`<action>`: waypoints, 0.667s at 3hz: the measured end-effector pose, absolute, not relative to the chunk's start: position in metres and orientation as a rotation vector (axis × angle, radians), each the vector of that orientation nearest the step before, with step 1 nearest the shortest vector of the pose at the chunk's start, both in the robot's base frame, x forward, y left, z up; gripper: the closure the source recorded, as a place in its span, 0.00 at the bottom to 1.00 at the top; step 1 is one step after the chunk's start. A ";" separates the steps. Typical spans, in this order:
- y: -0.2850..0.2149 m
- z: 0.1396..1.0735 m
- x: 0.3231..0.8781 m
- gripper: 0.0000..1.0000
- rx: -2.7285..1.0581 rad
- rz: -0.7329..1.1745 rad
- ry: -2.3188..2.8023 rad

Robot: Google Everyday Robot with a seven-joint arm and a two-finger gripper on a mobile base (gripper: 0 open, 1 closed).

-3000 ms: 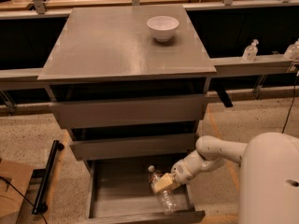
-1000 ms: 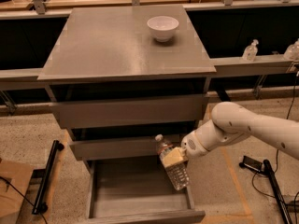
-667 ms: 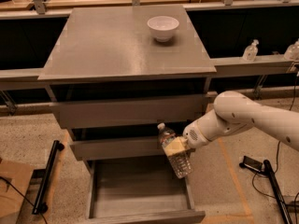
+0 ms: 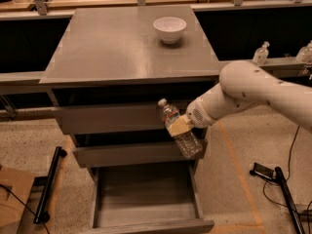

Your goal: Pick water bottle from bottom drawer and place on counter

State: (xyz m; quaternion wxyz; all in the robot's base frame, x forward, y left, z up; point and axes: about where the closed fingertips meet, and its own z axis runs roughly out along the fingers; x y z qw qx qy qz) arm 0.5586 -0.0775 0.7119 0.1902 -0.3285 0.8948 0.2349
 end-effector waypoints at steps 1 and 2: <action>-0.077 0.728 0.558 1.00 -0.937 0.629 2.491; -0.081 0.719 0.554 1.00 -0.912 0.634 2.536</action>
Offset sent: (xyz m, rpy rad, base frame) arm -0.0115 -0.0136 -0.0058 -0.0387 0.0664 -0.0516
